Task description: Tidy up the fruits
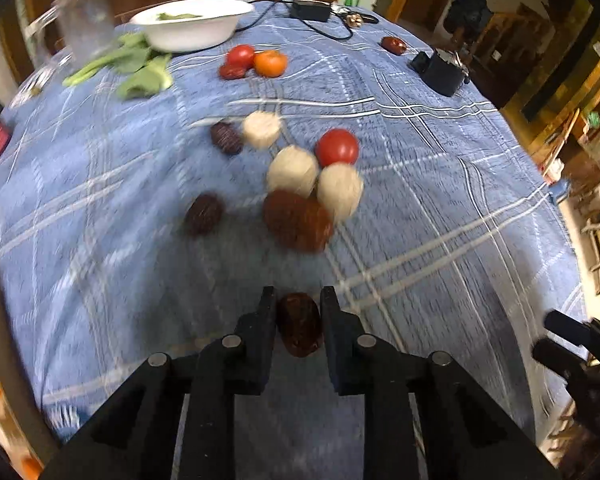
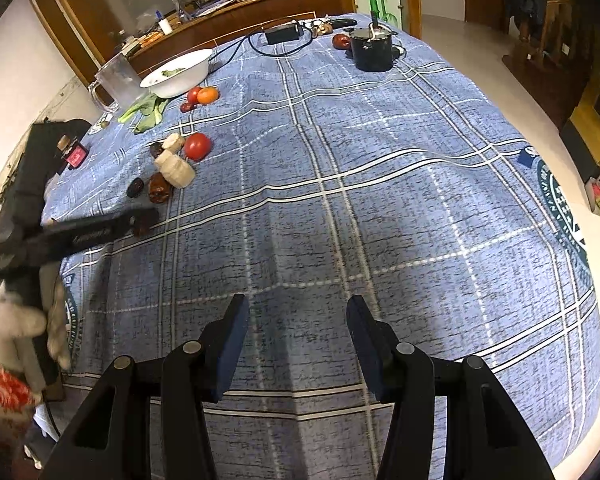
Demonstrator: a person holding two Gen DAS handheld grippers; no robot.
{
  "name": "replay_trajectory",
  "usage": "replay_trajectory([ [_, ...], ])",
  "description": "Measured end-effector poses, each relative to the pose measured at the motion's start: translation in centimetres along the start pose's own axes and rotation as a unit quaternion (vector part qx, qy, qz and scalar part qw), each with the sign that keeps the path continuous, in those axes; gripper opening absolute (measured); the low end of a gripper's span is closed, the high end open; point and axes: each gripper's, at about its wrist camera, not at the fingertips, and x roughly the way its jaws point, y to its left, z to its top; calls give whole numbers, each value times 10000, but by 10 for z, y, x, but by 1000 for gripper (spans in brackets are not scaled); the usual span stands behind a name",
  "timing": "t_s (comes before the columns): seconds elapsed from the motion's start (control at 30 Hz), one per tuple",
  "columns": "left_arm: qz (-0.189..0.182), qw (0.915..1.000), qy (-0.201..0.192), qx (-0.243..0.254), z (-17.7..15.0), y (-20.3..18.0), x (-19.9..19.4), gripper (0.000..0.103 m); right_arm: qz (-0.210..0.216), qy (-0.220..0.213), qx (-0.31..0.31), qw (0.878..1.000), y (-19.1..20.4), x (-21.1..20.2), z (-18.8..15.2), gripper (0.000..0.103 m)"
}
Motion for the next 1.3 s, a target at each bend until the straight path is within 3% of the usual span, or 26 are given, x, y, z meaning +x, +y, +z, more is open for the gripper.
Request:
replay_trajectory([
  [0.27, 274, 9945, -281, -974, -44, 62, -53, 21, 409, 209, -29, 9989, 23, 27, 5, 54],
  [0.5, 313, 9860, -355, -1597, -77, 96, -69, 21, 642, 138, -696, 9954, 71, 39, 27, 54],
  [0.67, 212, 9854, -453, -1630, -72, 95, -70, 26, 706, -52, -720, 9949, 84, 58, 67, 54],
  [0.87, 167, 9889, -446, -1407, -61, 77, -62, 31, 839, 178, -487, 9951, 91, 104, 107, 54],
  [1.03, 229, 9913, -366, -1246, -61, 69, -57, 31, 947, 225, -651, 9931, 106, 124, 118, 57],
  [1.3, 174, 9882, -308, -1488, -57, 73, -45, 31, 1431, 484, -670, 9863, 107, 126, 114, 52],
])
